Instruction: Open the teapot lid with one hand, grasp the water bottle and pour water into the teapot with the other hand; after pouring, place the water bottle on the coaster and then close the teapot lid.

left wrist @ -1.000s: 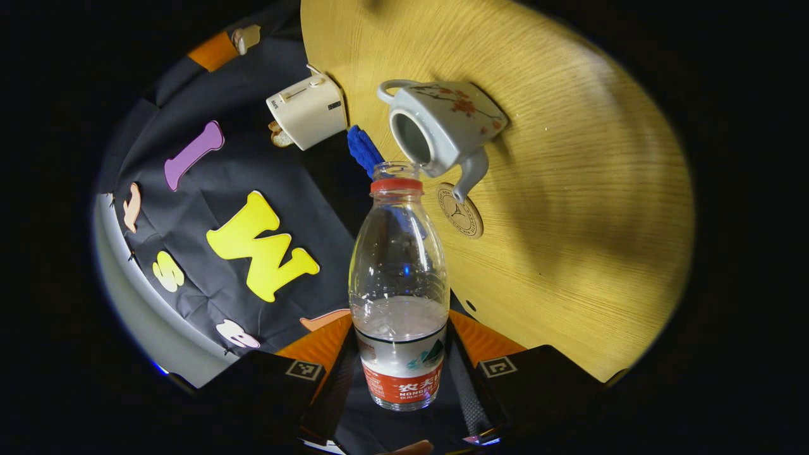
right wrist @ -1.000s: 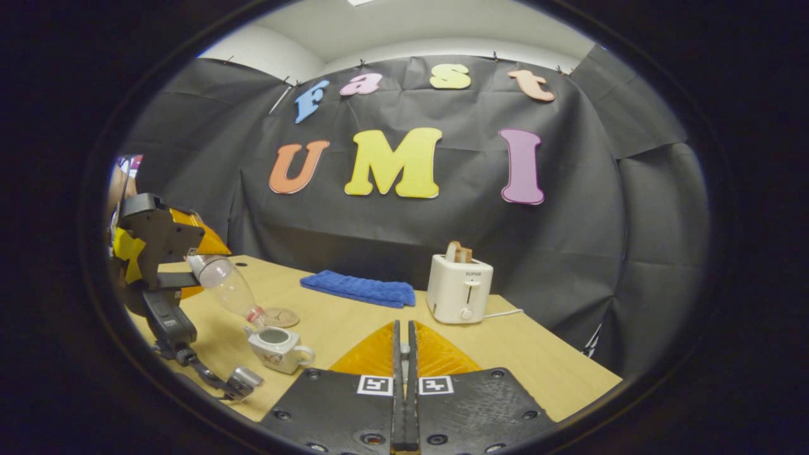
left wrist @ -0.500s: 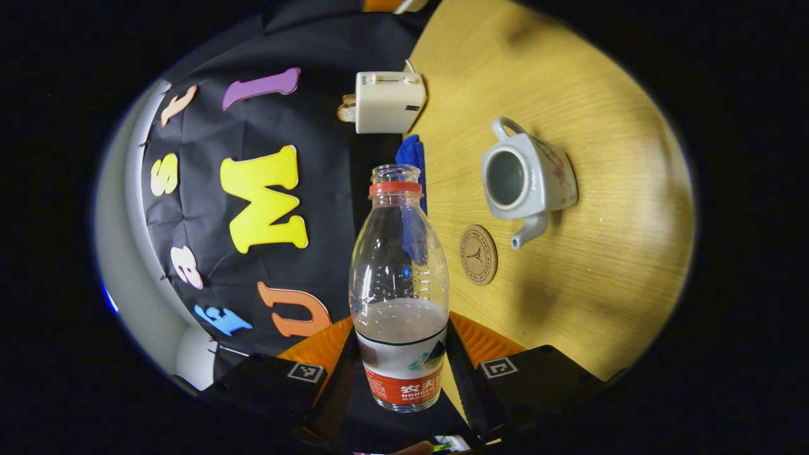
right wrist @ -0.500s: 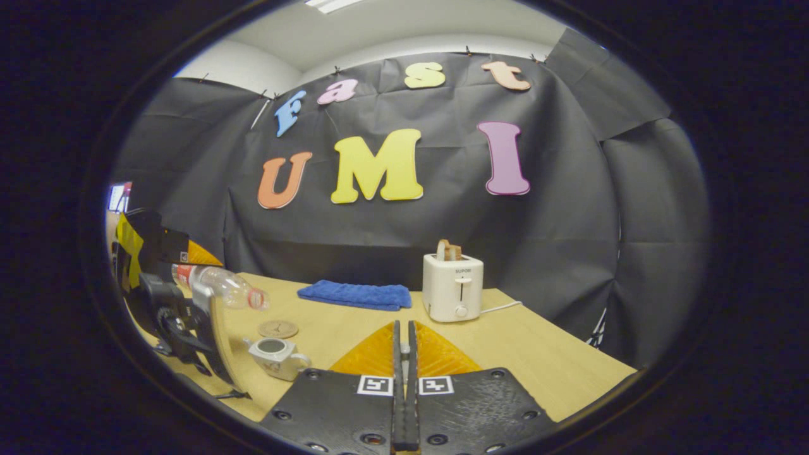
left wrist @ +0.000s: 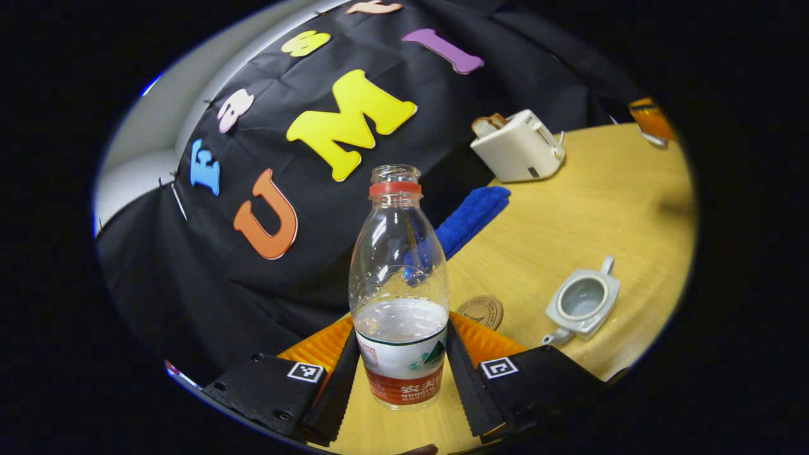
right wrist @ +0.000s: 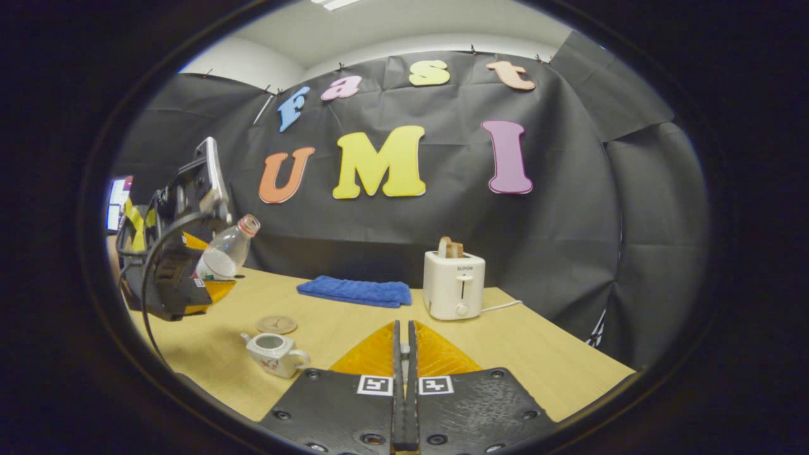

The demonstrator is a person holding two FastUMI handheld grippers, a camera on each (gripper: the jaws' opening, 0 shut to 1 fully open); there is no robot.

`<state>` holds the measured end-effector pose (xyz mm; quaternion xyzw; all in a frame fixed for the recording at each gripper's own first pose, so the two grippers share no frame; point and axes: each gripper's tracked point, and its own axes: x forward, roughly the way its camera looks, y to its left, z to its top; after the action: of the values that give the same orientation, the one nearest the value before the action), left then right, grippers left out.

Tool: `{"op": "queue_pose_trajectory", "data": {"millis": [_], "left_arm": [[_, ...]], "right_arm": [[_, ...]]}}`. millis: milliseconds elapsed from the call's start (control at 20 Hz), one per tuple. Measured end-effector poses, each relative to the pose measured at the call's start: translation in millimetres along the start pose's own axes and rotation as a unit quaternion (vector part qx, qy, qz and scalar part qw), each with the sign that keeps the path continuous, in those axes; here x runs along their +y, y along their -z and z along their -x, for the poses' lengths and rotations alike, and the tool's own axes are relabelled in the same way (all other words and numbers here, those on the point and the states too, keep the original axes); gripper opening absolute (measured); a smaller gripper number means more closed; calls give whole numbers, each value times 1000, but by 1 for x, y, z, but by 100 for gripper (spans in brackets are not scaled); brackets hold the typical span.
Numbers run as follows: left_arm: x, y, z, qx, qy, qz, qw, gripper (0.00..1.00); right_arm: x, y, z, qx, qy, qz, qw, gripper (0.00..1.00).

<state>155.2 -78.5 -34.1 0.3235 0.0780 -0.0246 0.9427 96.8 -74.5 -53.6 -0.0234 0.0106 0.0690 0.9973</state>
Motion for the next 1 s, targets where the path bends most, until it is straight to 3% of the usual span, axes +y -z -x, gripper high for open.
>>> {"op": "queue_pose_trajectory", "data": {"millis": [150,250,450,750,850,1000], "left_arm": [[-6,-3,-17,-17,8,78,997,78],[-9,-6,-26,-36,7,120,992,75],[-27,-21,-48,-74,47,216,972,75],[-24,-20,-76,-102,41,267,957,75],[-20,-16,-88,-99,41,297,949,80],[-21,-9,-96,-93,47,328,939,77]], "right_arm": [[0,2,-1,2,1,3,1000,0],[1,3,-2,4,1,2,1000,0],[-1,13,-8,13,4,6,1000,0],[3,20,-12,21,1,8,1000,0],[5,23,-14,24,-1,9,1000,0],[9,29,-17,31,-5,11,999,0]]}}
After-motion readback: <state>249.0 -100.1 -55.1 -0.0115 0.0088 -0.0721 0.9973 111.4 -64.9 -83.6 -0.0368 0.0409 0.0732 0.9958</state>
